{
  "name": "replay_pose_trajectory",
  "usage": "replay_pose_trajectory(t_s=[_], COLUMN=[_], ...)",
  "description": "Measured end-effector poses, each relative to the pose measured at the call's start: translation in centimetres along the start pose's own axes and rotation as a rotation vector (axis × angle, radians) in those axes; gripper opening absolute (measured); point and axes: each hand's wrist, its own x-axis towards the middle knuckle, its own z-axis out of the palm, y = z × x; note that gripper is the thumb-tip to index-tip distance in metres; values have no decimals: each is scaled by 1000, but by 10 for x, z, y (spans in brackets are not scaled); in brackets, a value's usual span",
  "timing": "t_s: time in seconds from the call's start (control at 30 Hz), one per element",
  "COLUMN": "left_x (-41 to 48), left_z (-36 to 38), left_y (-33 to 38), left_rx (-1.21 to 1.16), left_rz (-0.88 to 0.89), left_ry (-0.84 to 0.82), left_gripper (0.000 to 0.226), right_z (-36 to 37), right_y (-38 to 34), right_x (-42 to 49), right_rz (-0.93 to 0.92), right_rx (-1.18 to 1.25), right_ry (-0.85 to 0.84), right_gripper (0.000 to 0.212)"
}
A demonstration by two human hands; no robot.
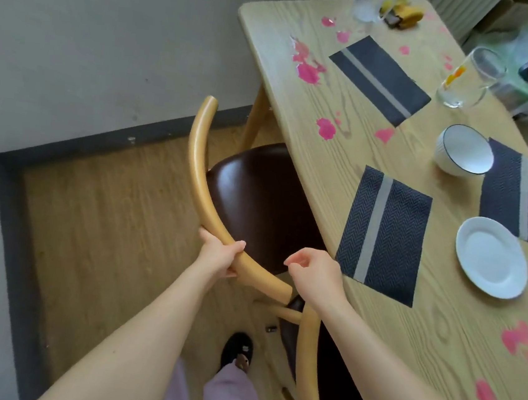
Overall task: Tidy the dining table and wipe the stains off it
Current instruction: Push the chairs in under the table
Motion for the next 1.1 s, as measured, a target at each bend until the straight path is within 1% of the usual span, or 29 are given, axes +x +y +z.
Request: replay_pose_trajectory(t_s=[0.07, 0.23, 0.37, 0.5, 0.63, 0.7, 0.73, 0.77, 0.83, 0.87, 0.9, 0.97, 1.03, 1.1], left_x=[6, 12, 17, 25, 20, 12, 4, -4, -14, -15, -17, -17, -15, -15], left_z=[2, 25, 44, 41, 39, 41, 42, 43, 43, 42, 41, 39, 38, 37], left_y=[7, 19, 30, 42, 34, 18, 8, 0, -13, -16, -17, -18, -16, -15], left_rx=[-9, 56, 59, 52, 24, 19, 65, 161, 407, 473, 483, 441, 376, 324], left_rz=[14, 56, 86, 116, 132, 94, 73, 78, 149, 173, 165, 121, 80, 81], left_ry=[-2, -40, -98, -98, -111, -143, -155, -146, -87, -53, -45, -82, -111, -119], left_gripper=[95, 101, 104, 102, 92, 83, 81, 82, 86, 86, 84, 76, 75, 74], right_z=[0, 9, 8, 2, 4, 8, 11, 15, 19, 19, 19, 16, 18, 24], right_y=[7, 11, 17, 25, 43, 55, 59, 62, 65, 66, 68, 74, 82, 85], right_x=[1, 2, 2, 2, 0, -4, -9, -13, -21, -22, -21, -18, -16, -16], right_rz=[-9, -30, -38, 2, 62, 65, 65, 65, 57, 47, 44, 85, 185, 275], right_rx=[7, 26, 8, -3, -120, -235, -307, -363, -444, -495, -548, -601, -511, -353], right_ry=[0, -13, 37, 77, 109, 109, 82, 43, -16, -32, -48, -90, -153, -178], right_gripper=[19, 19, 20, 21, 22, 18, 18, 20, 32, 38, 41, 49, 61, 65])
